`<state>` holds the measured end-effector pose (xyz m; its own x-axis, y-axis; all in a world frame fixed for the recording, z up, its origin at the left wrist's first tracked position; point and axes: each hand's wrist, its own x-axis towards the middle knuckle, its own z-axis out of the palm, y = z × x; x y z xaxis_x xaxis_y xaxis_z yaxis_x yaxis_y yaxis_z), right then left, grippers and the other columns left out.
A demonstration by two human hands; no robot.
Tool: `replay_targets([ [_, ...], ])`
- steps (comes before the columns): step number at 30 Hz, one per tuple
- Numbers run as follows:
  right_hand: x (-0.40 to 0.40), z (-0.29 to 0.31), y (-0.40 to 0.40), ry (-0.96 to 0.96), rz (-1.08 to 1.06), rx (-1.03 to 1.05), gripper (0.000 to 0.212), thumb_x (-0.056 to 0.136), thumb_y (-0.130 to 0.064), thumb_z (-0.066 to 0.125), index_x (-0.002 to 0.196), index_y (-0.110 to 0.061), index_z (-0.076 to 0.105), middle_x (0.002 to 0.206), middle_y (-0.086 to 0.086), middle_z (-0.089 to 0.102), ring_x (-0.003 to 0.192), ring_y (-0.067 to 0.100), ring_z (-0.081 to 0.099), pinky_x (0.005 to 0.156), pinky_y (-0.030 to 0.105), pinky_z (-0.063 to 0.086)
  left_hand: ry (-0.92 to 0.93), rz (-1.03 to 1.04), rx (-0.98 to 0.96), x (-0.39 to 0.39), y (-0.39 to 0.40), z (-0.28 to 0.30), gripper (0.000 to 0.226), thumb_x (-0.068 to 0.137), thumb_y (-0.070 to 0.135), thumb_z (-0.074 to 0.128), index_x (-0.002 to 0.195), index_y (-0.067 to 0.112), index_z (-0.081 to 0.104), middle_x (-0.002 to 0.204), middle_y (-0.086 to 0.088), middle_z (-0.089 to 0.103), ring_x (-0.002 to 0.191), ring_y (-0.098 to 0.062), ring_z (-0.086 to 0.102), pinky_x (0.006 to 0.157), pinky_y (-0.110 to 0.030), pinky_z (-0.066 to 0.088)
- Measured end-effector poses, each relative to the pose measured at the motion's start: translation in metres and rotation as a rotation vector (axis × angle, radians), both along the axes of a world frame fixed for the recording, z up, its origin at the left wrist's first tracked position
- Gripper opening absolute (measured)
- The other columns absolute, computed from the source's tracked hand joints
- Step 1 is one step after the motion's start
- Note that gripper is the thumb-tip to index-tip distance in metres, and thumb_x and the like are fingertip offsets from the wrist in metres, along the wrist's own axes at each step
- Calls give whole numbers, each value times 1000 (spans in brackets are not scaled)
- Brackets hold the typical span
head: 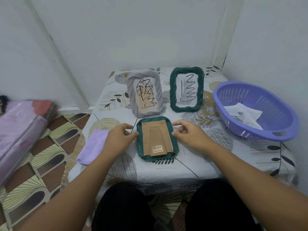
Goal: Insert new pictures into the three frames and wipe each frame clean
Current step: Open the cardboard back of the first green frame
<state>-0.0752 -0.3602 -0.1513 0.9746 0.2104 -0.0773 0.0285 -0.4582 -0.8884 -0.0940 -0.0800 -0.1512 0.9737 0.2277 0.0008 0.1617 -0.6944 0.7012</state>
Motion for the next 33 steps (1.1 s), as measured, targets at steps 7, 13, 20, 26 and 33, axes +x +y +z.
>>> replay_targets([
  [7, 11, -6, 25, -125, -125, -330, 24, 84, -43, 78, 104, -36, 69, 76, -17, 69, 85, 3, 64, 98, 41, 47, -3, 36, 112, 7, -1, -10, 9, 89, 38, 73, 86, 32, 68, 83, 11, 70, 84, -11, 65, 71, -30, 50],
  [13, 11, -3, 36, -151, -115, -440, 27, 89, -44, 73, 112, -34, 67, 86, -16, 69, 95, 7, 62, 97, 36, 33, -109, 46, 65, -6, 6, -21, 11, 91, 36, 70, 92, 26, 73, 76, 10, 71, 79, -8, 65, 72, -32, 54],
  [20, 1, 13, 61, -312, -64, -441, 31, 96, -52, 55, 118, -31, 60, 100, -11, 61, 99, 14, 60, 88, 39, 48, -185, 80, 14, -11, 5, -26, 13, 88, 37, 72, 92, 25, 75, 74, 9, 71, 77, -7, 65, 72, -33, 55],
  [26, -5, 28, 96, -212, 78, -672, 69, 90, -74, 48, 137, -23, 45, 128, 1, 63, 115, 26, 62, 89, 41, 51, -189, 87, 13, -11, 4, -25, 14, 88, 38, 73, 91, 25, 76, 71, 9, 70, 73, -3, 64, 67, -30, 53],
  [33, -6, 28, 111, -164, 107, -792, 63, 83, -65, 61, 126, -21, 44, 127, 4, 59, 114, 30, 61, 81, 40, 45, -198, 84, 6, -12, 4, -24, 13, 87, 37, 73, 91, 25, 77, 71, 10, 70, 73, -4, 65, 70, -32, 55],
])
